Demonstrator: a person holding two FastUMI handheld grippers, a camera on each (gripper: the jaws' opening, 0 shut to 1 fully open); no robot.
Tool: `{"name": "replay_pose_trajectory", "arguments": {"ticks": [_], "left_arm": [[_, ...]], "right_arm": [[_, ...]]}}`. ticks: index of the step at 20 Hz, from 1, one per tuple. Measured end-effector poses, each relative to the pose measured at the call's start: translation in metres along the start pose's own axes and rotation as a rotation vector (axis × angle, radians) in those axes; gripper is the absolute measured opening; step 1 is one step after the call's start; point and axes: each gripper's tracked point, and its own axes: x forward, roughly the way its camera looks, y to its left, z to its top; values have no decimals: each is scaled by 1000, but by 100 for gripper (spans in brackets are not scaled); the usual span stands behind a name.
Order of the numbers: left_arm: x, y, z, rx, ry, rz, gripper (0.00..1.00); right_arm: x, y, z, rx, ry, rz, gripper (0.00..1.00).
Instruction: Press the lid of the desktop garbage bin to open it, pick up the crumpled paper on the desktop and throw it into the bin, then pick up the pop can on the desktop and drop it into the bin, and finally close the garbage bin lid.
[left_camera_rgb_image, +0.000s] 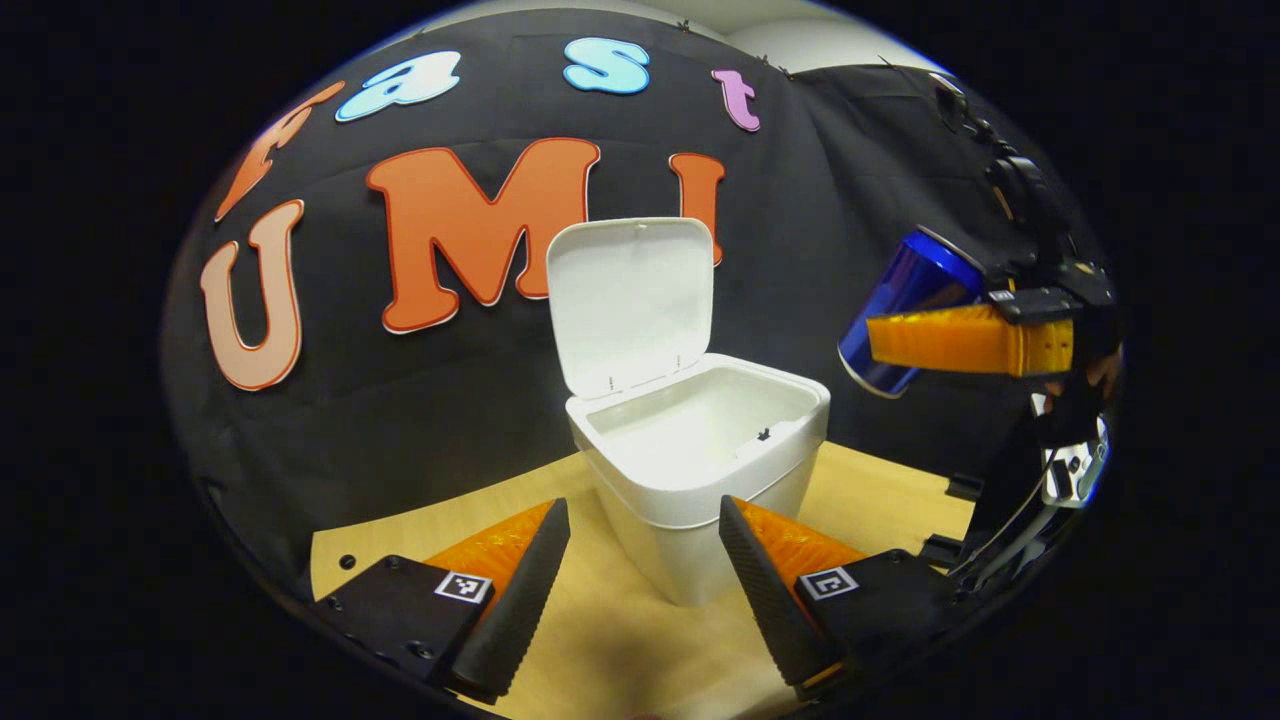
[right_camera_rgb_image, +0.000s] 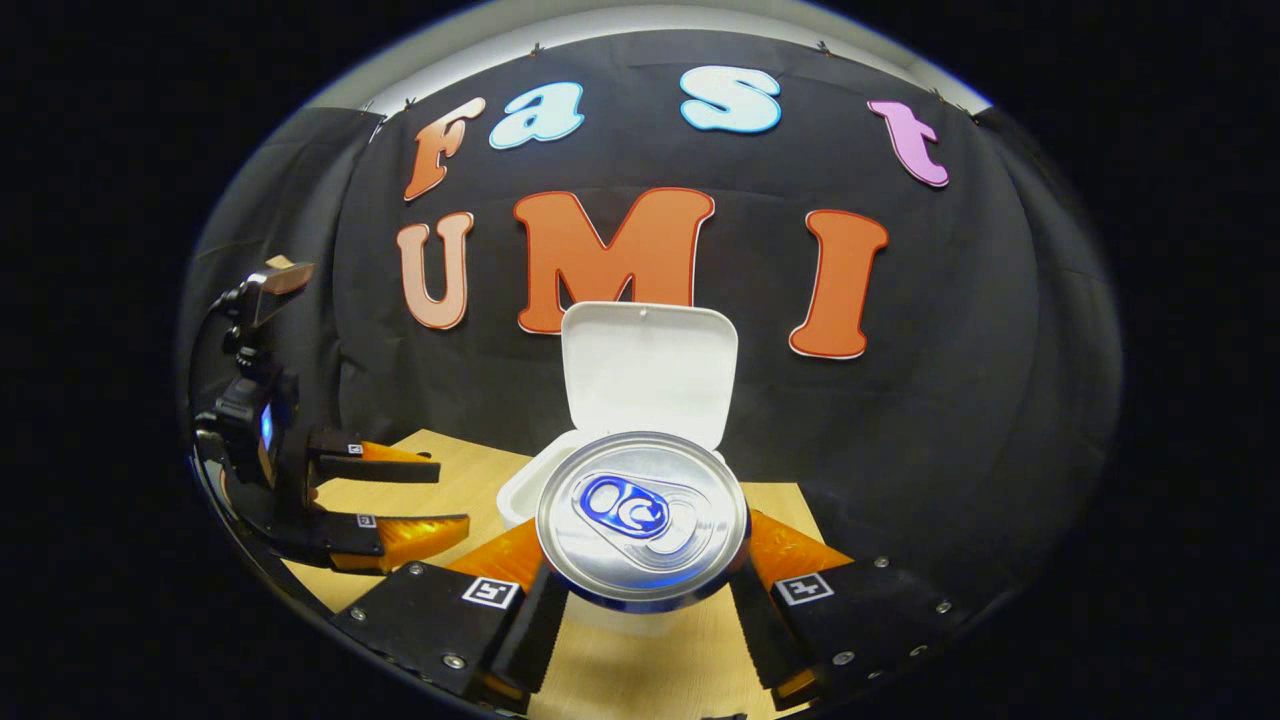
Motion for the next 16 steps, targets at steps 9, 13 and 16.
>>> {"name": "replay_pose_trajectory", "arguments": {"ticks": [9,13,16], "left_arm": [[-37,49,-18,-71,2,146,96],[-50,73,-27,-110,4,228,96],[-63,86,-35,-131,12,296,96]], "right_arm": [[51,2,5,-33,18,20,78],[71,2,-3,-46,50,36,78],[81,1,-10,-51,75,46,78]]}}
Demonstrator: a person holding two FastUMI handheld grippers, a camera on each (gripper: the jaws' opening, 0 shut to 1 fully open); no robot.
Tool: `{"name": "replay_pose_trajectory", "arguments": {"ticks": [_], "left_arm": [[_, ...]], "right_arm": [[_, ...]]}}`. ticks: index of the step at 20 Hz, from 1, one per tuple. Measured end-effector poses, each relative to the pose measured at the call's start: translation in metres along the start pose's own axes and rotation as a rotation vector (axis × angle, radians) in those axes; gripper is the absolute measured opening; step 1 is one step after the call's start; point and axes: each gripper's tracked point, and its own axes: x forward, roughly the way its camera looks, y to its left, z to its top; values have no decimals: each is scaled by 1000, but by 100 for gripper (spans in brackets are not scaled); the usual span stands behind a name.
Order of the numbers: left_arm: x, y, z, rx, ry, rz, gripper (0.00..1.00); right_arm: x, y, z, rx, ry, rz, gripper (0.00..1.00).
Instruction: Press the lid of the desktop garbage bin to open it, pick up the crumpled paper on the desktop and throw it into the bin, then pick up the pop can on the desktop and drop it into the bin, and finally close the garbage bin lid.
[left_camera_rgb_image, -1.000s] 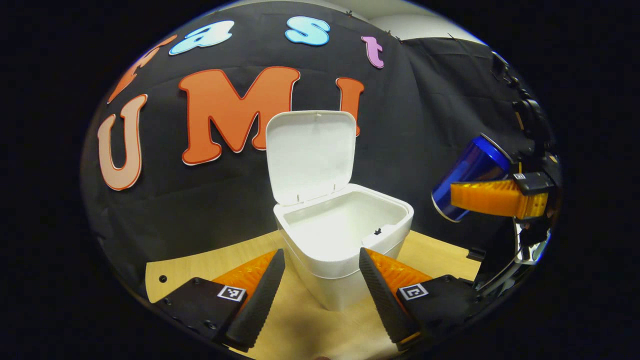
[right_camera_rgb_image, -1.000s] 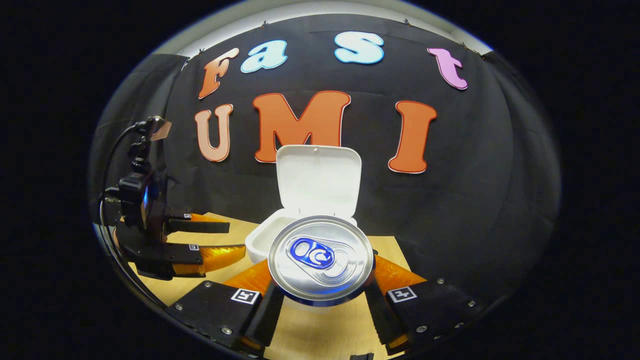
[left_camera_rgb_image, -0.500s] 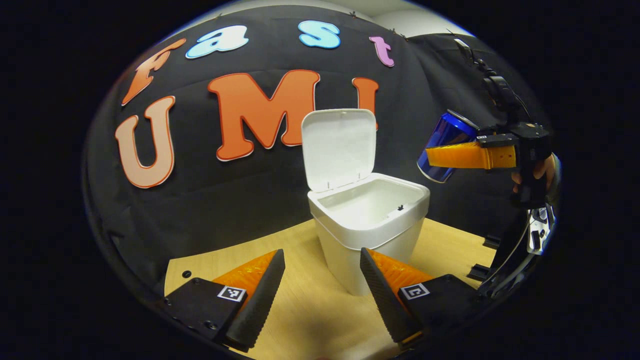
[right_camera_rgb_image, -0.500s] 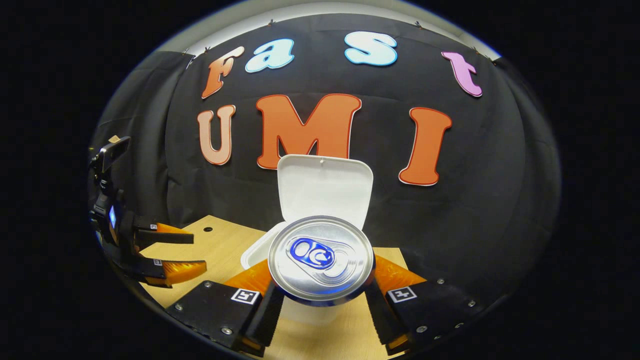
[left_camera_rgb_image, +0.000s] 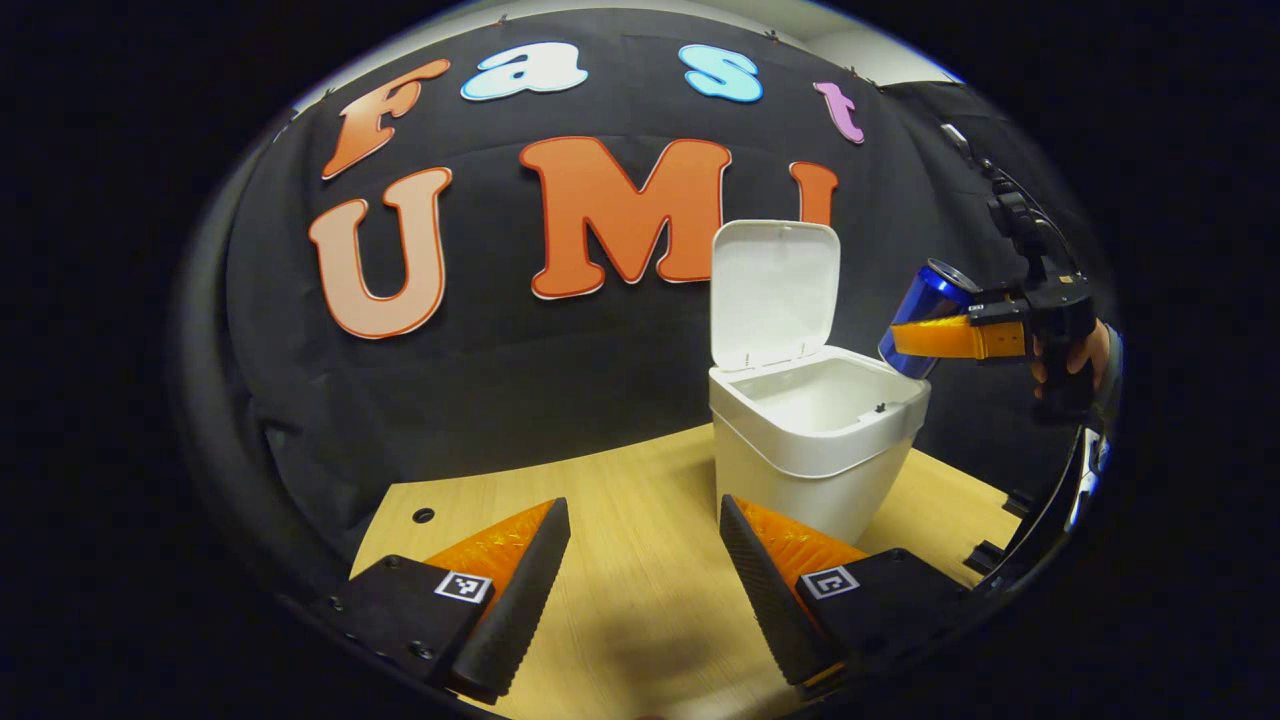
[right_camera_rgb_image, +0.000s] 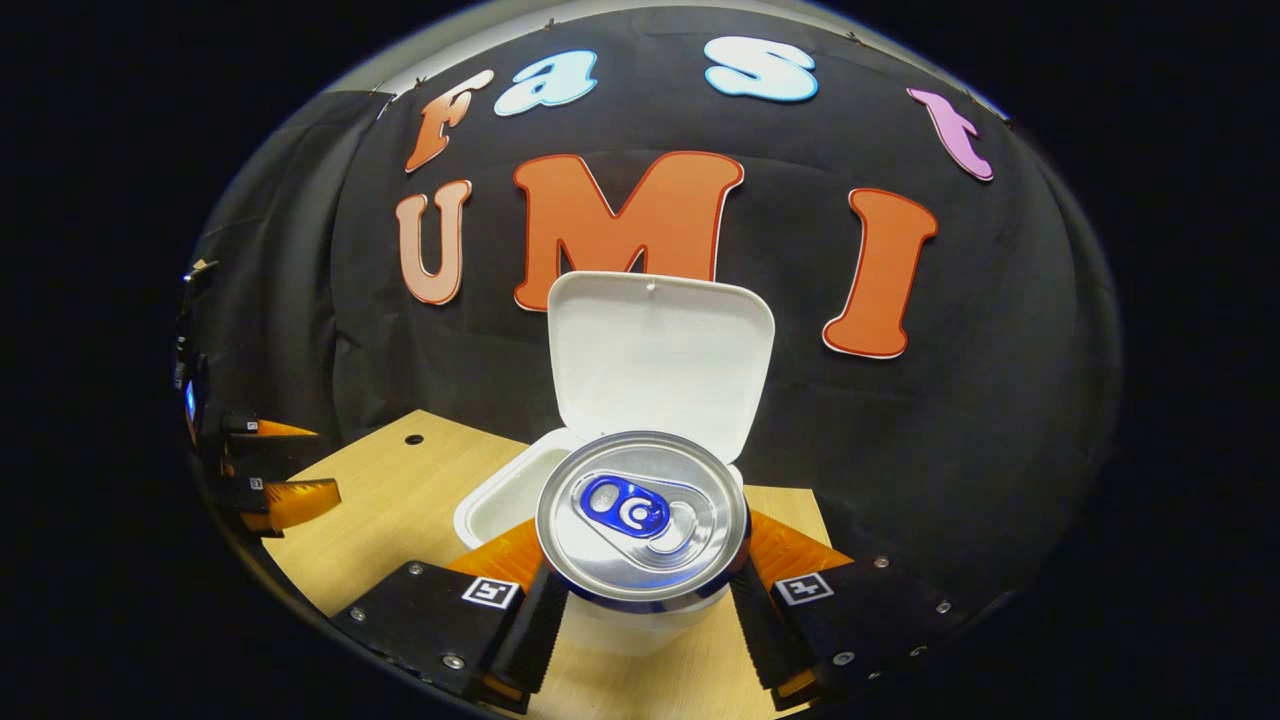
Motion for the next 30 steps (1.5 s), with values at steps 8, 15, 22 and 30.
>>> {"name": "replay_pose_trajectory", "arguments": {"ticks": [8,15,22,30], "left_arm": [[-26,37,-28,-63,40,172,96],[-54,66,-65,-172,93,335,96],[-48,80,-64,-255,89,352,96],[-29,85,-49,-158,64,297,96]], "right_arm": [[17,-2,-22,-29,66,39,73],[27,-8,-36,-51,99,66,75],[34,-10,-36,-46,99,44,82],[35,-16,9,-26,24,-16,83]]}}
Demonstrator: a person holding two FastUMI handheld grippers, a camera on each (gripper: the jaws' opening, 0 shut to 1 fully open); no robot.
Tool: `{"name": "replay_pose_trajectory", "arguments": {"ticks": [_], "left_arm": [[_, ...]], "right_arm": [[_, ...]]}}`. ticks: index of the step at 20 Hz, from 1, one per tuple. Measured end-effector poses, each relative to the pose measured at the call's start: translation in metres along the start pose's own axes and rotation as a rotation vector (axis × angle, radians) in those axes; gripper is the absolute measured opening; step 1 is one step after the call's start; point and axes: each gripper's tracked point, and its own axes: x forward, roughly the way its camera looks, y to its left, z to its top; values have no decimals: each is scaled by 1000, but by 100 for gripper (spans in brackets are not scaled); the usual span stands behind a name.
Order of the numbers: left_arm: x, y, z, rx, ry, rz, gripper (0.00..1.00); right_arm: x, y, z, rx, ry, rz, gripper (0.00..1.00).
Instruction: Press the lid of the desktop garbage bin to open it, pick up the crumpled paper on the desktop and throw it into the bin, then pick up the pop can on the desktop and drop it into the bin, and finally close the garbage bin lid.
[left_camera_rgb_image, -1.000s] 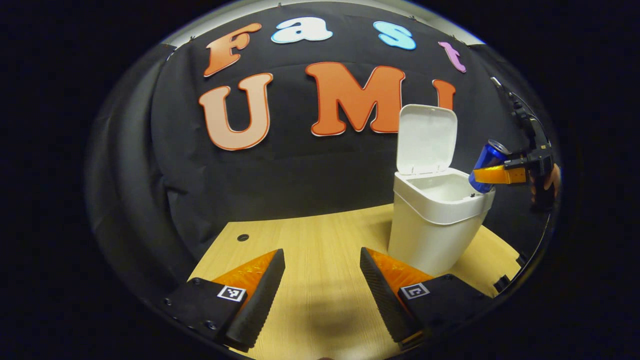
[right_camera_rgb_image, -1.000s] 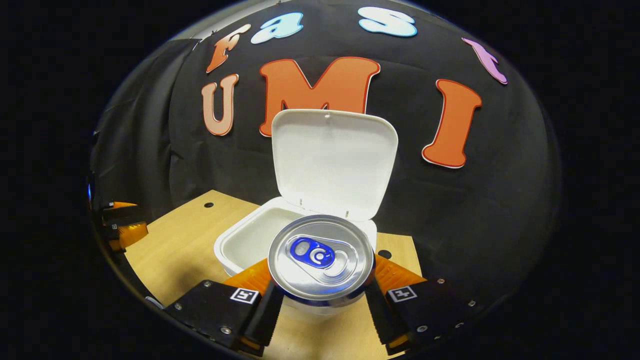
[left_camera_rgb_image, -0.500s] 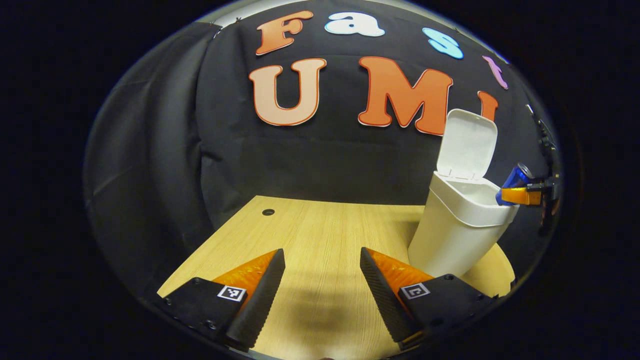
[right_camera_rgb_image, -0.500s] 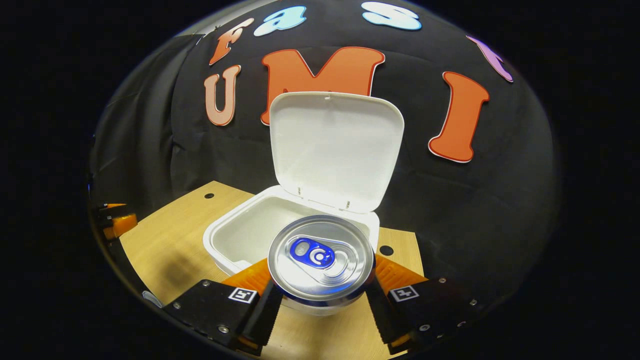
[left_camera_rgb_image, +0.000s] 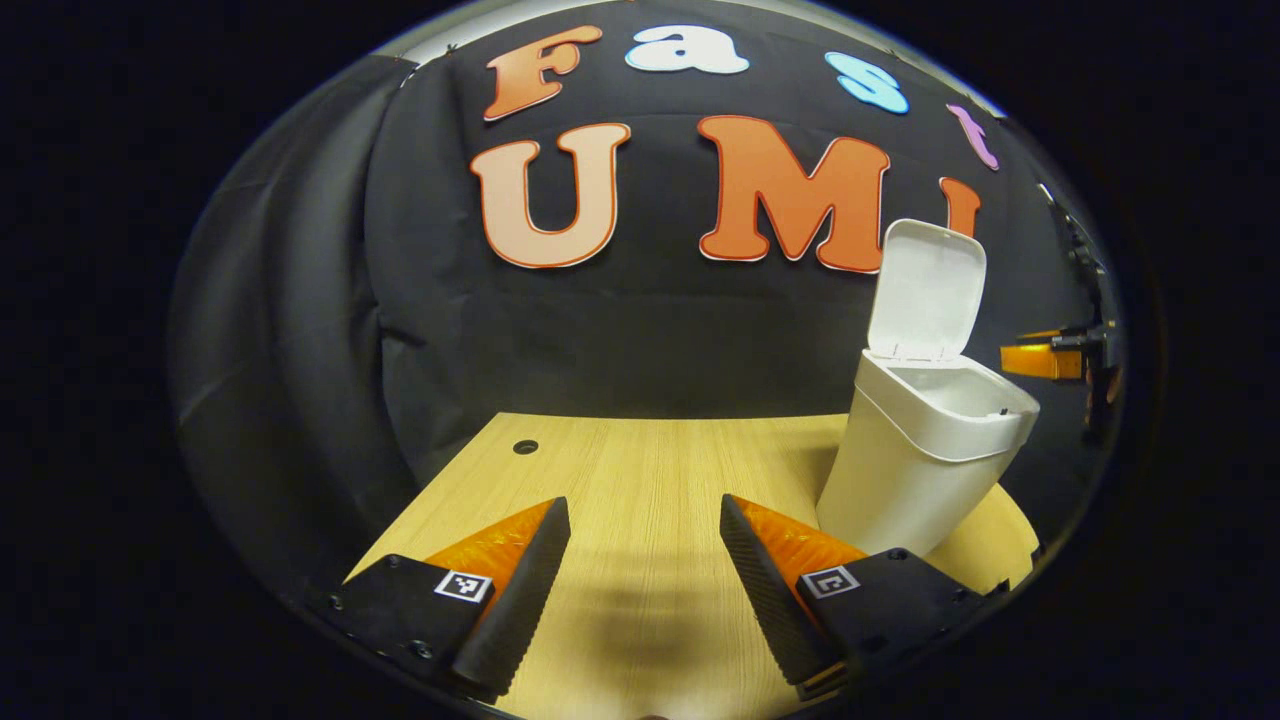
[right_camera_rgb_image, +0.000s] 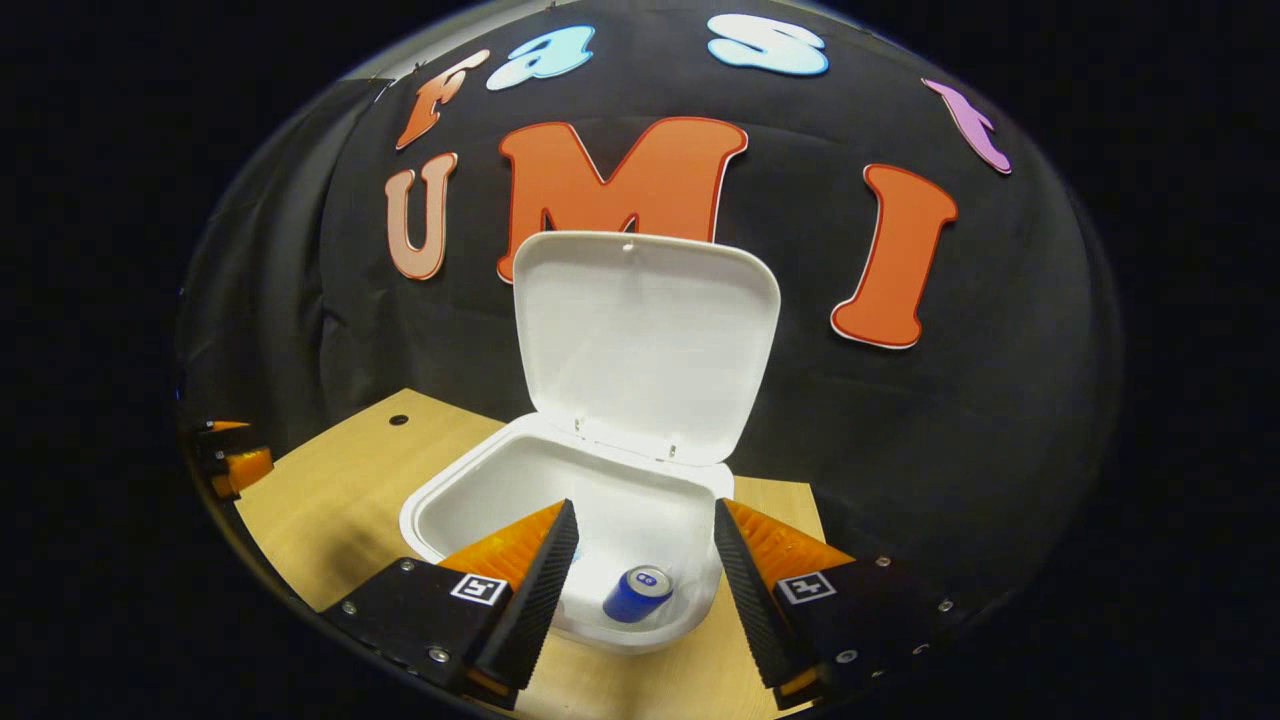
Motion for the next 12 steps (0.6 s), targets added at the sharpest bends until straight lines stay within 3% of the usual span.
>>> {"name": "replay_pose_trajectory", "arguments": {"ticks": [5,6,7,11,12], "left_arm": [[10,-3,4,43,-20,-40,96],[11,-2,4,46,-23,-41,92],[12,1,3,48,-26,-41,96],[16,9,1,39,-26,-37,96],[17,14,0,31,-29,-31,92]], "right_arm": [[-1,1,55,-36,-86,-35,82],[0,2,64,-34,-98,-42,82],[2,5,72,-32,-109,-43,82],[8,10,108,-33,-153,-56,82],[10,9,118,-30,-163,-63,82]]}}
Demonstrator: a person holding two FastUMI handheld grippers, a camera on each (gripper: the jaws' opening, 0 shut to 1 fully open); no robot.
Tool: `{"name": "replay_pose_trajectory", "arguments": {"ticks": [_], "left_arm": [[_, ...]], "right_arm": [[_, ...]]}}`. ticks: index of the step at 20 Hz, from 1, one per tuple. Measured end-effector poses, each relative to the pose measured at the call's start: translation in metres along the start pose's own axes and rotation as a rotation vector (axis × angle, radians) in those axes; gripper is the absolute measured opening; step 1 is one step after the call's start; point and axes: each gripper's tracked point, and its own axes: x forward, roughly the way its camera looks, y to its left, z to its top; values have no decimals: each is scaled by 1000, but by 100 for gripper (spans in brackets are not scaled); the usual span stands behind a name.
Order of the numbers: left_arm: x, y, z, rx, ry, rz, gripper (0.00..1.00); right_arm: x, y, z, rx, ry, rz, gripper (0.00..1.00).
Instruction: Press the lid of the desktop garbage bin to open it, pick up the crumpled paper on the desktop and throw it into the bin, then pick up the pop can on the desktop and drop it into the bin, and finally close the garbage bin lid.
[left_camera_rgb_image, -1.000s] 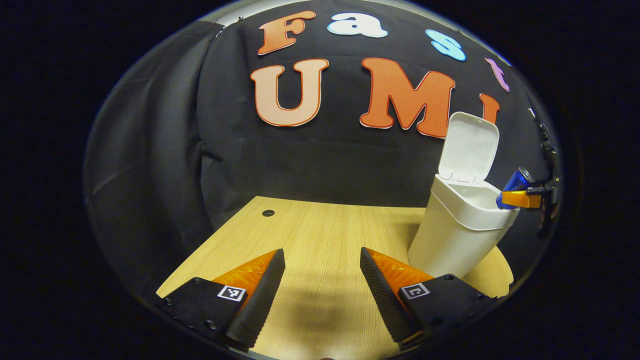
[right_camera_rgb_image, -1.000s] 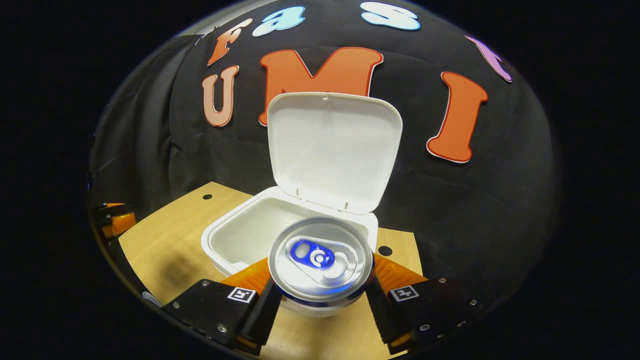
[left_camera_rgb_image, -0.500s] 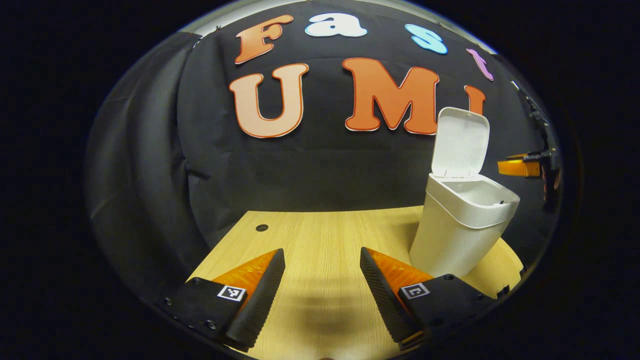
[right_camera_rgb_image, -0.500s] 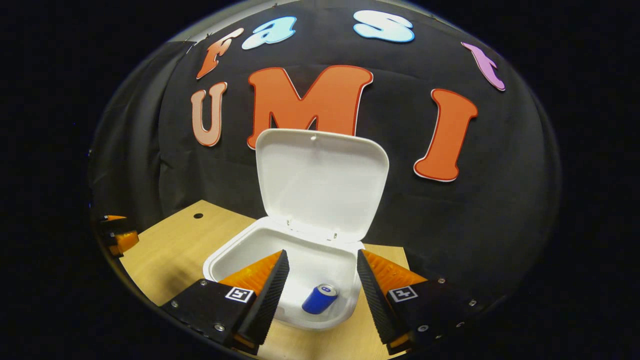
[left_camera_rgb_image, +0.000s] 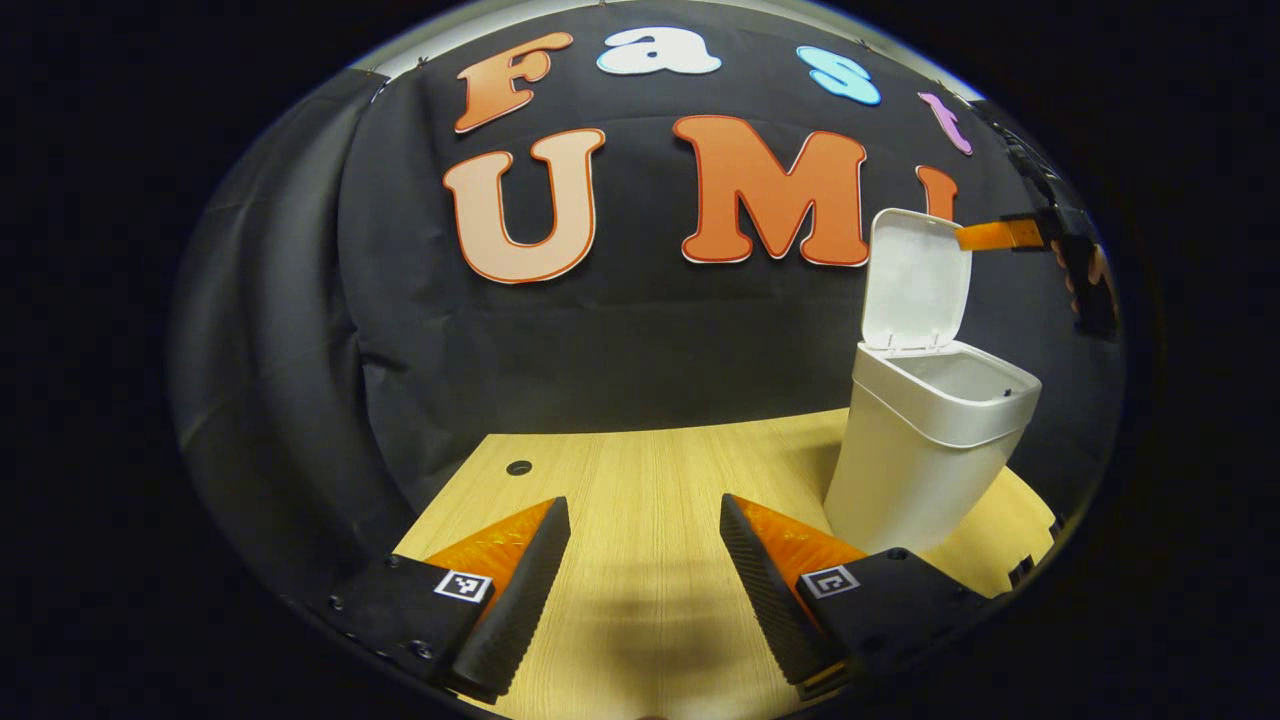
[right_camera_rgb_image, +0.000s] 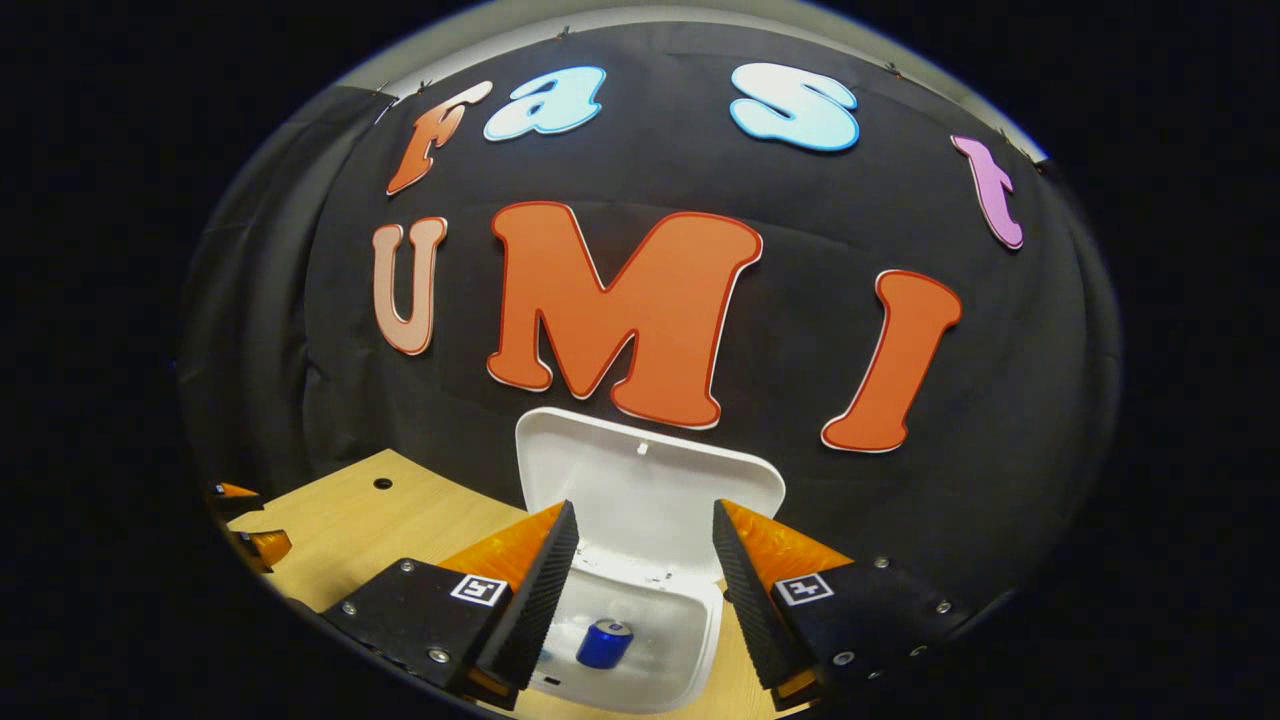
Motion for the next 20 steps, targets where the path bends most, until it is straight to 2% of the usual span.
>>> {"name": "replay_pose_trajectory", "arguments": {"ticks": [1,6,7,8,9,16,20], "left_arm": [[0,3,0,-5,0,6,96],[7,19,-3,-16,-4,39,96],[8,23,-3,-21,-4,46,92],[9,25,-4,-25,-3,51,96],[9,25,-5,-28,-3,52,96],[11,33,-7,-36,-2,69,96],[10,34,-9,-39,-1,70,96]], "right_arm": [[3,0,8,5,-9,-5,82],[21,-4,36,12,-36,-29,82],[28,-7,43,15,-38,-39,82],[31,-10,47,20,-38,-45,82],[34,-11,50,26,-34,-49,82],[62,-10,43,82,32,-49,82],[54,-6,36,130,50,-48,82]]}}
